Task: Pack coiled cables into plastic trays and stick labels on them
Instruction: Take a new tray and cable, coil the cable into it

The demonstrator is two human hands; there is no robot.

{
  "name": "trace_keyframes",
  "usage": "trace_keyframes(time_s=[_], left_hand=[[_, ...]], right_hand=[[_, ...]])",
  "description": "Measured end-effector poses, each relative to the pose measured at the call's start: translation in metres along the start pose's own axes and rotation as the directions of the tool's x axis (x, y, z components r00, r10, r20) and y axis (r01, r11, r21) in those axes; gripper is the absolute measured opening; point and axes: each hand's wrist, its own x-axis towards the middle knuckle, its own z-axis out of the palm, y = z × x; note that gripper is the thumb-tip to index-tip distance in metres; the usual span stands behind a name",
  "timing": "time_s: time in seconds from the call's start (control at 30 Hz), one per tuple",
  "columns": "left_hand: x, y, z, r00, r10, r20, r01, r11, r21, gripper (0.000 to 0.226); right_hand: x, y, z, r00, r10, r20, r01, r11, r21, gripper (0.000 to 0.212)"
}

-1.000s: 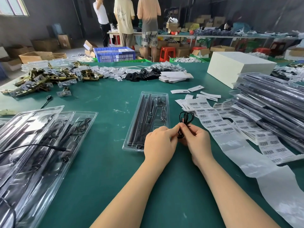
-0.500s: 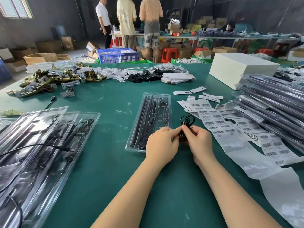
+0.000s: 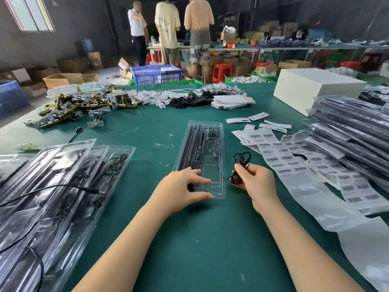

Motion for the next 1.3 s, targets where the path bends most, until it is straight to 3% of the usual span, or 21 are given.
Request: trace_keyframes(time_s=[0.2, 0.37, 0.5, 0.67, 0.87, 1.0, 1.17, 1.3], left_hand=[[-0.006, 0.003, 0.020, 0.991, 0.097, -0.090, -0.075, 0.971, 0.227, 0.037], [-0.005, 0.003, 0.025, 0.986, 0.105, -0.129, -0.075, 0.973, 0.219, 0.035], [-0.005, 0.002, 0.026, 0.982, 0.113, -0.151, -0.082, 0.977, 0.198, 0.035], [-0.005, 0.002, 0.025, 0.981, 0.096, -0.166, -0.070, 0.985, 0.159, 0.040], [-0.006, 0.001, 0.026, 0.979, 0.107, -0.175, -0.079, 0.984, 0.161, 0.044], [-0.006, 0.000, 0.025, 0.978, 0.091, -0.189, -0.067, 0.989, 0.129, 0.044], [-0.006, -0.001, 0.026, 0.982, 0.118, -0.150, -0.090, 0.979, 0.181, 0.047], [-0.006, -0.001, 0.026, 0.981, 0.118, -0.154, -0.090, 0.980, 0.179, 0.045]], right_hand=[[-0.005, -0.010, 0.011, 0.990, 0.113, 0.088, -0.114, 0.993, 0.006, 0.025], [-0.002, -0.018, 0.012, 0.967, 0.231, 0.108, -0.217, 0.968, -0.129, 0.016], [0.001, -0.022, 0.018, 0.970, 0.237, 0.056, -0.220, 0.953, -0.210, 0.017], [0.002, -0.025, 0.022, 0.958, 0.285, 0.007, -0.280, 0.944, -0.173, 0.023], [0.002, -0.025, 0.024, 0.964, 0.267, 0.002, -0.257, 0.928, -0.269, 0.023], [0.002, -0.026, 0.022, 0.944, 0.329, -0.021, -0.327, 0.930, -0.169, 0.025], [0.000, -0.026, 0.028, 0.976, 0.216, -0.002, -0.203, 0.916, -0.345, 0.028], [0.002, -0.031, 0.025, 0.971, 0.226, 0.082, -0.171, 0.889, -0.424, 0.039]])
